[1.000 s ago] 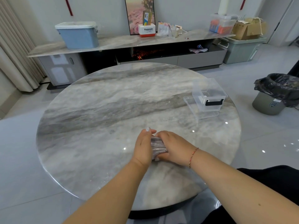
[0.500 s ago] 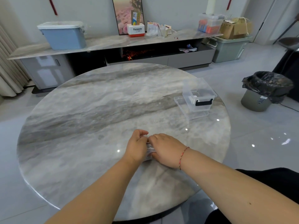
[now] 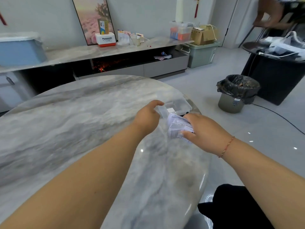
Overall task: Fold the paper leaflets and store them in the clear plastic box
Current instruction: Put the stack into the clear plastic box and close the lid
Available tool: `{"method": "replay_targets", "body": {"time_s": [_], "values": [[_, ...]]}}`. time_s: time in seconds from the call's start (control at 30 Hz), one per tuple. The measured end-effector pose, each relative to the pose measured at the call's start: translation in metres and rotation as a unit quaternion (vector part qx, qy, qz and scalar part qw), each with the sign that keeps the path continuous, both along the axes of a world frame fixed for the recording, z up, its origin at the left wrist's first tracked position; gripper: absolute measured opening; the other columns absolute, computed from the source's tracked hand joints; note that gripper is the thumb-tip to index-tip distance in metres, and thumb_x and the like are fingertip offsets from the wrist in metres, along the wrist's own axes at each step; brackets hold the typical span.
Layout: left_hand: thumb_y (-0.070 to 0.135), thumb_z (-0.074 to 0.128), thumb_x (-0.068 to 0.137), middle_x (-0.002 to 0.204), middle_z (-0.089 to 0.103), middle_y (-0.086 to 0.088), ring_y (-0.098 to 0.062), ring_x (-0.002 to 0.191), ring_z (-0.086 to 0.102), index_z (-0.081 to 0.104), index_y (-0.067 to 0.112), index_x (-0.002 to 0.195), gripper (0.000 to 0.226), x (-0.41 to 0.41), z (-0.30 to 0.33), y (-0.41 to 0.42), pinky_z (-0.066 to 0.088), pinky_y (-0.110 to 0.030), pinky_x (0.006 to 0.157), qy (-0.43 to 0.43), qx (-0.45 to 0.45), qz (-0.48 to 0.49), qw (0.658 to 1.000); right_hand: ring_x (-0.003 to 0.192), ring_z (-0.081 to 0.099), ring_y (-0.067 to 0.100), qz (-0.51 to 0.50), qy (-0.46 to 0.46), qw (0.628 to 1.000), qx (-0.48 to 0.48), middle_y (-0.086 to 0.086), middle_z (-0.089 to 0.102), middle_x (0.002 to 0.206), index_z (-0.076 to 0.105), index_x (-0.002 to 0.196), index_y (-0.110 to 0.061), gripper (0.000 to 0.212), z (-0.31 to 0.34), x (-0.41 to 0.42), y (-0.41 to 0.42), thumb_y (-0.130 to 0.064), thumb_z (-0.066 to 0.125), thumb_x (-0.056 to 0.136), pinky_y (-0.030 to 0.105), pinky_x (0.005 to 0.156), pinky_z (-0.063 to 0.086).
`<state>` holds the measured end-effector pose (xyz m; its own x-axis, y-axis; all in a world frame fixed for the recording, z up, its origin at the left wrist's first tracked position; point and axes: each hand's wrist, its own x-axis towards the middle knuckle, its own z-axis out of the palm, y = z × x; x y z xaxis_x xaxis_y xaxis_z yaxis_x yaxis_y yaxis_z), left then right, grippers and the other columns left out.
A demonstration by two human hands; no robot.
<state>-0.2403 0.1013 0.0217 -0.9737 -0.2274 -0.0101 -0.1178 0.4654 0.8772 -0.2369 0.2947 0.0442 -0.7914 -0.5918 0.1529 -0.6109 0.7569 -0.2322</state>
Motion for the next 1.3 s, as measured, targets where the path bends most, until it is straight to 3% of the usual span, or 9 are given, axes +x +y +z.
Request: {"method": "replay_targets", "body": {"time_s": [0.1, 0.2, 0.27, 0.43, 0.7, 0.9, 1.07, 1.2, 1.3], "values": [[0.009, 0.038, 0.088, 0.097, 0.051, -0.007, -0.021, 0.071, 0.049, 0.054, 0.032, 0.123, 0.045, -0.016, 0.002, 0.023, 0.042, -0.026, 0.058, -0.017, -0.063, -0.048, 0.997, 0.077, 0.044, 0.021, -0.059, 0.021, 0.997, -0.04, 0.003, 0.05, 0.088, 0.049, 0.096, -0.011, 0.025, 0.009, -0.017, 0.019, -0.032, 0.06, 0.086, 0.031, 0.059, 0.022], [0.034, 0.048, 0.092, 0.12, 0.047, -0.009, -0.027, 0.102, 0.052, 0.05, 0.031, 0.129, 0.037, -0.027, -0.005, 0.041, 0.043, -0.031, 0.08, -0.039, -0.207, -0.059, 0.976, 0.077, 0.045, 0.022, -0.091, 0.022, 0.992, -0.083, 0.001, 0.048, 0.087, 0.047, 0.092, -0.014, 0.021, 0.012, -0.031, 0.027, -0.03, 0.059, 0.087, 0.03, 0.054, 0.025], [0.044, 0.048, 0.093, 0.119, 0.052, -0.006, -0.027, 0.103, 0.054, 0.049, 0.03, 0.127, 0.036, -0.03, -0.007, 0.046, 0.042, -0.033, 0.075, -0.049, -0.296, -0.048, 0.953, 0.077, 0.047, 0.023, -0.095, 0.021, 0.99, -0.1, 0.002, 0.049, 0.088, 0.046, 0.091, -0.015, 0.019, 0.011, -0.037, 0.028, -0.029, 0.059, 0.087, 0.025, 0.052, 0.027], [0.018, 0.046, 0.096, 0.108, 0.059, -0.008, -0.026, 0.087, 0.051, 0.053, 0.018, 0.115, 0.02, -0.03, -0.007, 0.043, 0.04, -0.033, 0.068, -0.08, -0.383, -0.053, 0.919, 0.077, 0.05, 0.023, -0.103, 0.022, 0.985, -0.137, 0.004, 0.054, 0.089, 0.05, 0.096, -0.009, 0.026, 0.01, -0.041, 0.019, -0.032, 0.06, 0.087, 0.027, 0.053, 0.031], [0.006, 0.043, 0.094, 0.089, 0.051, 0.0, -0.02, 0.079, 0.046, 0.058, 0.016, 0.104, 0.021, 0.019, 0.011, -0.029, 0.037, -0.028, 0.071, 0.028, -0.389, -0.041, 0.92, 0.074, 0.05, 0.018, -0.078, 0.006, 0.968, -0.239, 0.0, 0.055, 0.085, 0.052, 0.098, -0.012, 0.022, 0.025, -0.03, 0.005, -0.028, 0.062, 0.086, 0.017, 0.056, 0.036], [0.001, 0.046, 0.091, 0.088, 0.057, 0.01, -0.012, 0.076, 0.058, 0.061, 0.025, 0.1, 0.029, 0.126, 0.018, -0.111, 0.046, -0.02, 0.071, -0.037, -0.331, -0.114, 0.936, 0.069, 0.051, 0.005, 0.039, -0.045, 0.959, -0.278, -0.008, 0.056, 0.081, 0.052, 0.094, -0.021, 0.022, 0.035, 0.005, -0.035, -0.03, 0.068, 0.081, 0.013, 0.056, 0.037], [-0.004, 0.038, 0.086, 0.092, 0.059, 0.01, -0.003, 0.078, 0.058, 0.049, 0.047, 0.092, 0.053, 0.193, 0.002, -0.145, 0.046, -0.012, 0.071, -0.107, -0.303, -0.126, 0.938, 0.081, 0.056, 0.018, 0.192, -0.096, 0.959, -0.186, 0.002, 0.06, 0.089, 0.059, 0.103, -0.012, 0.028, 0.02, 0.047, -0.09, -0.024, 0.069, 0.08, 0.036, 0.073, 0.047], [0.003, 0.046, 0.089, 0.097, 0.057, 0.012, -0.004, 0.081, 0.056, 0.052, 0.046, 0.111, 0.048, 0.214, -0.007, -0.145, 0.042, -0.011, 0.07, -0.081, -0.286, -0.066, 0.952, 0.072, 0.048, 0.006, 0.279, -0.074, 0.953, -0.088, -0.012, 0.053, 0.08, 0.057, 0.093, -0.024, 0.018, -0.003, 0.071, -0.129, -0.026, 0.068, 0.079, 0.015, 0.061, 0.035], [0.02, 0.057, 0.071, 0.116, 0.045, 0.015, 0.001, 0.101, 0.046, 0.031, 0.044, 0.135, 0.073, 0.229, -0.012, -0.142, 0.039, -0.016, 0.082, -0.043, -0.178, -0.017, 0.983, 0.076, 0.048, 0.009, 0.286, -0.037, 0.957, -0.032, -0.013, 0.052, 0.082, 0.058, 0.092, -0.024, 0.017, -0.017, 0.075, -0.144, -0.028, 0.066, 0.078, 0.012, 0.059, 0.03]]}}
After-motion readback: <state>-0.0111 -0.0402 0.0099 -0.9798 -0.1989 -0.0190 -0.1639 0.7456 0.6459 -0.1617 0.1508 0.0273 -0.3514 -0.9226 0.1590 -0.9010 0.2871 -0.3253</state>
